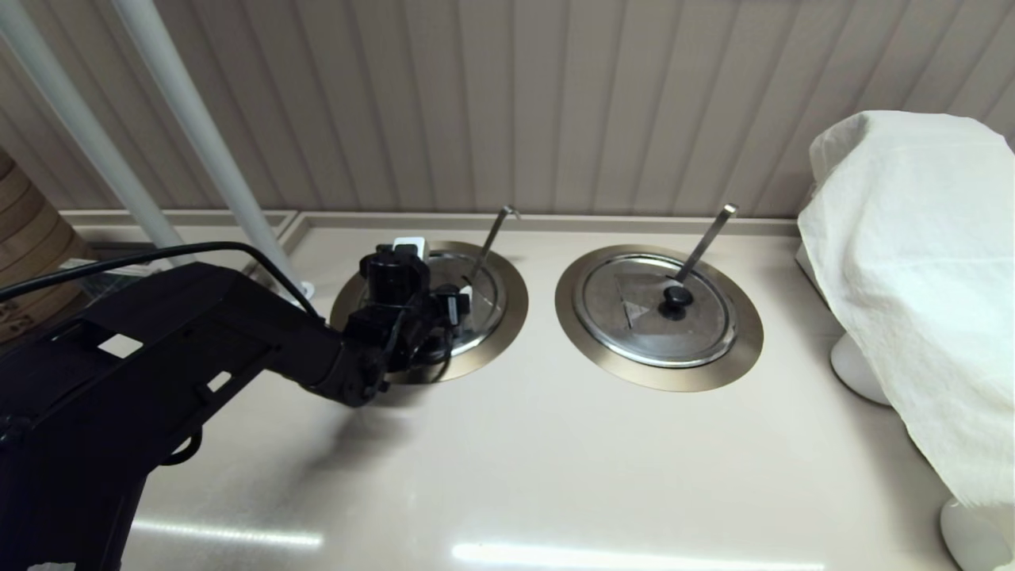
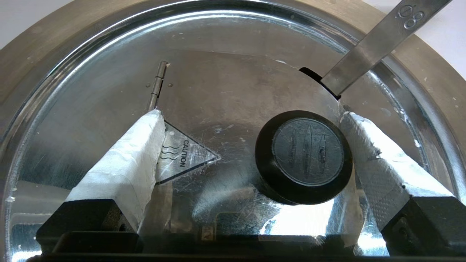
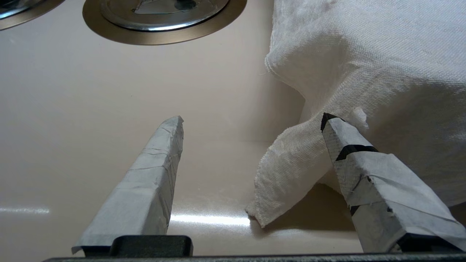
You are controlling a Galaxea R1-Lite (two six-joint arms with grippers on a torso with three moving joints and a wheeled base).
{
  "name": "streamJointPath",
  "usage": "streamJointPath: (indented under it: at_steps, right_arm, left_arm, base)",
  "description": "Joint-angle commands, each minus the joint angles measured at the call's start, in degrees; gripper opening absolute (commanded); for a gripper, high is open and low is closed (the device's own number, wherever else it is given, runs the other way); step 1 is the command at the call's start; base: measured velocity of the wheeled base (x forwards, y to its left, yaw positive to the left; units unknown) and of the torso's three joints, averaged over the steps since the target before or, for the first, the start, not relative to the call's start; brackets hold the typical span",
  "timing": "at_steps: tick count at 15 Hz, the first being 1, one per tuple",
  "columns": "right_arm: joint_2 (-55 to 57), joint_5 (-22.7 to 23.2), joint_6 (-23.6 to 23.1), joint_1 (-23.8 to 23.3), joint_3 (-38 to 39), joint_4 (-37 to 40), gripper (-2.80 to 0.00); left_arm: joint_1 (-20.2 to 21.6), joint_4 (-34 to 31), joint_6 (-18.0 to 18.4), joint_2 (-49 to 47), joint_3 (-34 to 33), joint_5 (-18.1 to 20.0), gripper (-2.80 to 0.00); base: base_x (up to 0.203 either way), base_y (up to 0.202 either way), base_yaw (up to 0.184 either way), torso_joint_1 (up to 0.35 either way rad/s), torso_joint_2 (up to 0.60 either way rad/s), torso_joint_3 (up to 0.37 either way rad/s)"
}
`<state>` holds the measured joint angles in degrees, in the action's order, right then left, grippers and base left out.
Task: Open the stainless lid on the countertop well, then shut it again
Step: Open the lid
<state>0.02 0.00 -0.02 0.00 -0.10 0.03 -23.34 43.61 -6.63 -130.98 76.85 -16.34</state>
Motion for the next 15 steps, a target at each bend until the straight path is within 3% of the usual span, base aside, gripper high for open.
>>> streamJointPath:
  at_steps: [1, 15]
  right_arm:
    - [-0.02, 0.0, 0.02, 0.0, 0.01, -0.03, 0.0]
    - [-0.02, 0.0, 0.02, 0.0, 0.01, -0.03, 0.0]
  left_arm:
    - [0.35, 0.16, -0.14, 0.11, 0.23, -0.1, 0.0]
    - [2.51, 0.16, -0.49, 0.9, 0.41, -0.01, 0.0]
  base:
    - [0.0, 0.0, 0.0, 0.0, 0.0, 0.0]
    - [0.0, 0.0, 0.0, 0.0, 0.0, 0.0]
